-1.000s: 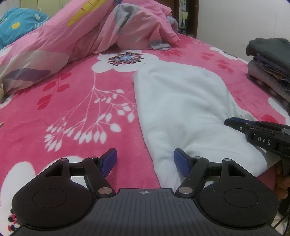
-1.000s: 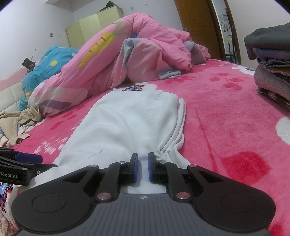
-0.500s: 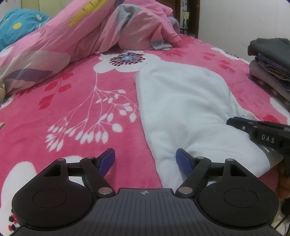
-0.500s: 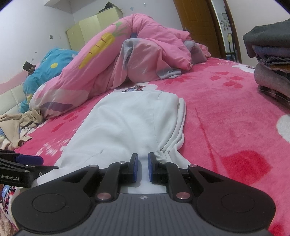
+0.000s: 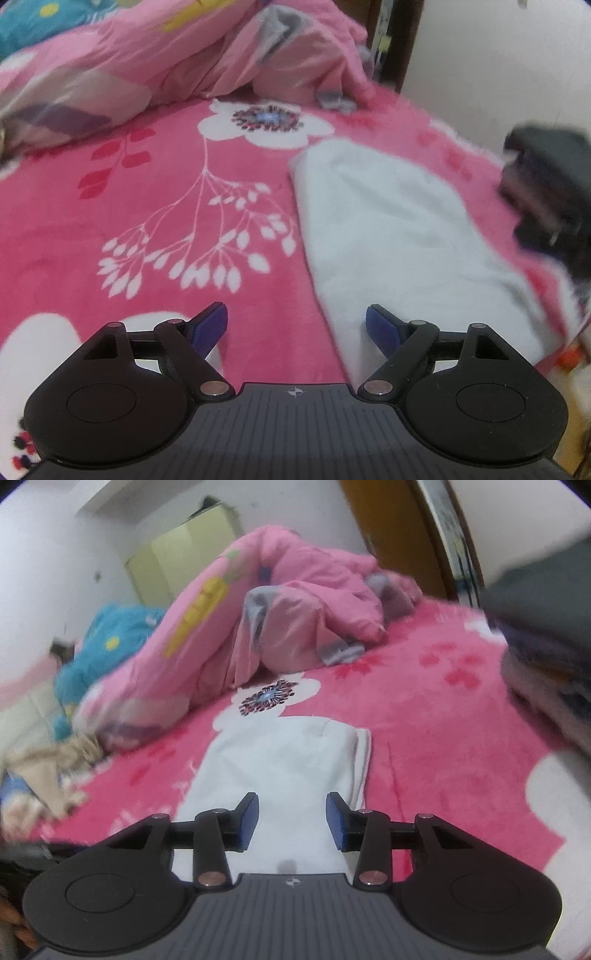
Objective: Fold clothes
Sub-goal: 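Pinch the shirt bundle end with the left tool while the right tool pinches beside it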
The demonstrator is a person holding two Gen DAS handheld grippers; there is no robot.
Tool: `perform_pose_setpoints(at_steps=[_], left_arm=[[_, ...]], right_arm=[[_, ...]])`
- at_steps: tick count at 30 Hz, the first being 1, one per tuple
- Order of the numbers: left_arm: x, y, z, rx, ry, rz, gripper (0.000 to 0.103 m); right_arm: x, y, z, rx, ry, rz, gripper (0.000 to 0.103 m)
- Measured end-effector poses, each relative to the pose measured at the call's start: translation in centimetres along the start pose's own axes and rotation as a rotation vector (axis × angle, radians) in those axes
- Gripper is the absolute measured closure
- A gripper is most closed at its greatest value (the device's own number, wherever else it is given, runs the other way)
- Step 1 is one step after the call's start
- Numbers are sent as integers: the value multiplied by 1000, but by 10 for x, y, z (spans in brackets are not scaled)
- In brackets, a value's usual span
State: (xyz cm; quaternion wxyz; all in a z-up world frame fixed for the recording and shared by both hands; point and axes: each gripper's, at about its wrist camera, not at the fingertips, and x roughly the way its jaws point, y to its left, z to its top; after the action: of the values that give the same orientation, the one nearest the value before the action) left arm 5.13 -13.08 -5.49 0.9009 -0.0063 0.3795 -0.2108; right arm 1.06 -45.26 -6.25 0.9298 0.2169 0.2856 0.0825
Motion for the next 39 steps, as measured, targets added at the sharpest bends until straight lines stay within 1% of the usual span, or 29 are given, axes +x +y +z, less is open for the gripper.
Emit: perform_pose_setpoints(at_steps=[3,5,7,11,14,17,20,24,27,28,29,31,32,35,37,38,39], left_arm=[[-5,15,5,-67,-46,-74,17],[-2,26,8,-103,-51,-120,15],[7,37,10,-140,-29,-169,15],[41,53,17,-226,75,-299,16],[66,59,23,-258,105,-342,16],[84,62,34,-251,110,-380,17],[104,65,45,-242,123,-412,21],[127,66,59,-244,123,-449,28],[141,65,66,-245,114,-458,43],[146,65,69,-251,113,-459,50],[151,65,70,-255,115,-462,55],[158,65,73,-273,114,-478,60],[161,65,74,-282,116,-485,62],[170,63,78,-312,120,-502,62],[176,64,82,-343,133,-517,62],[178,64,84,-359,139,-524,63],[181,64,85,-374,146,-530,64]], right_arm=[[4,-29,7,162,54,42,60],[11,-45,8,240,84,20,60],[18,-59,8,300,103,11,60],[38,-73,8,369,166,56,60],[53,-76,14,371,204,90,60],[71,-85,24,410,241,141,60],[92,-96,34,464,276,208,60],[122,-100,47,477,324,283,60],[140,-97,56,450,345,320,61],[145,-95,58,439,349,328,63],[149,-94,59,428,353,336,64],[156,-92,61,413,355,352,65],[160,-90,62,408,354,360,65],[167,-88,63,394,333,388,70],[171,-87,62,407,318,415,76],[173,-87,61,416,311,427,78],[175,-87,61,427,304,438,83]])
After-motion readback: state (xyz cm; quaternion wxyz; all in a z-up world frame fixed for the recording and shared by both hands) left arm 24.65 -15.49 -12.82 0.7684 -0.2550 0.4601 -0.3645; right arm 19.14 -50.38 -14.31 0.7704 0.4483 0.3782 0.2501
